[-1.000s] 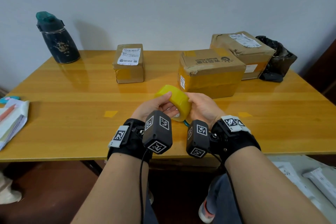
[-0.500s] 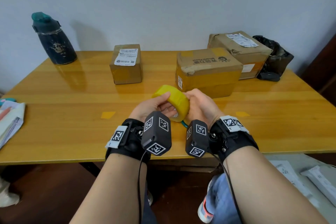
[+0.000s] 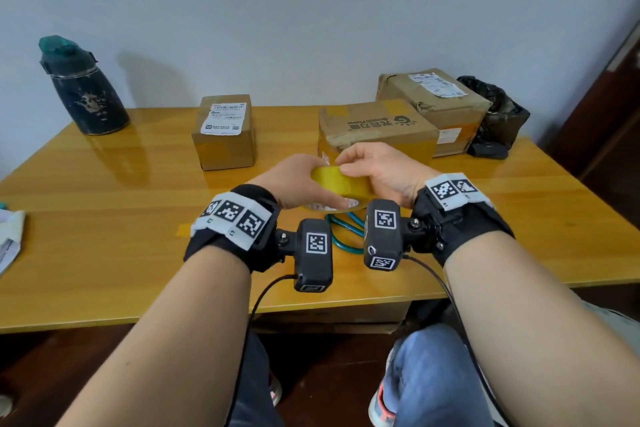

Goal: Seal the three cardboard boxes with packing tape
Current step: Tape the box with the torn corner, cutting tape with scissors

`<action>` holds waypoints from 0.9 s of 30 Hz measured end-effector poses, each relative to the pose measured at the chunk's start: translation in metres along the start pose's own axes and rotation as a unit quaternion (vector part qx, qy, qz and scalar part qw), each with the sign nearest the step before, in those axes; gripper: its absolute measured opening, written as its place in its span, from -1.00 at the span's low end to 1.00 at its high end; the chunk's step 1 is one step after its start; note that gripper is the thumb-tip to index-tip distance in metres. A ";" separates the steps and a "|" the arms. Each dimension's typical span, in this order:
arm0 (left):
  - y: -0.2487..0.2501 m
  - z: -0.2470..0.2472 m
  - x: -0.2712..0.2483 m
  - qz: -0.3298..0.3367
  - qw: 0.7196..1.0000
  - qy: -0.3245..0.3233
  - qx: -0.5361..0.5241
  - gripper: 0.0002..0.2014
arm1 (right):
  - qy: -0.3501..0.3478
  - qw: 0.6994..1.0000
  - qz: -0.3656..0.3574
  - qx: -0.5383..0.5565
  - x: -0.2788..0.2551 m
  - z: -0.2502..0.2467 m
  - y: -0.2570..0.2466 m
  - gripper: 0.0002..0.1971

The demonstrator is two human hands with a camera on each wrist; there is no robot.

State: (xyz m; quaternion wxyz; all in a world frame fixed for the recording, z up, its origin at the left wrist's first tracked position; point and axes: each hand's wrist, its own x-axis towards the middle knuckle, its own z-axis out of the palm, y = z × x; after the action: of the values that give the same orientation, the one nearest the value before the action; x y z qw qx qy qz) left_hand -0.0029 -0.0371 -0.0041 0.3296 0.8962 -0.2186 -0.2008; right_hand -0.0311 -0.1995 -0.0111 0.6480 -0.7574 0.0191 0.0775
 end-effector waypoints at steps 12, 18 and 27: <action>0.025 0.044 0.027 -0.042 0.998 0.036 -0.034 0.02 | 0.121 0.982 -0.006 -0.147 -0.033 -0.048 0.014 -0.91; 0.034 0.056 0.036 -0.051 0.997 0.042 -0.038 -0.26 | 0.151 0.961 -0.010 -0.232 -0.037 -0.062 0.016 -0.79; 0.038 0.064 0.041 -0.043 0.997 0.058 -0.005 -0.11 | 0.153 0.938 -0.030 -0.311 -0.031 -0.065 0.019 -0.93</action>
State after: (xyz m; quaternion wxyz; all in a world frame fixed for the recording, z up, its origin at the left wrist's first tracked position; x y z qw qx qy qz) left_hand -0.0113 -0.1173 -0.0319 0.3368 0.9136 -0.1590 -0.1633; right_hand -0.0586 -0.2686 -0.0161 0.3715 -0.9240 0.0701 -0.0566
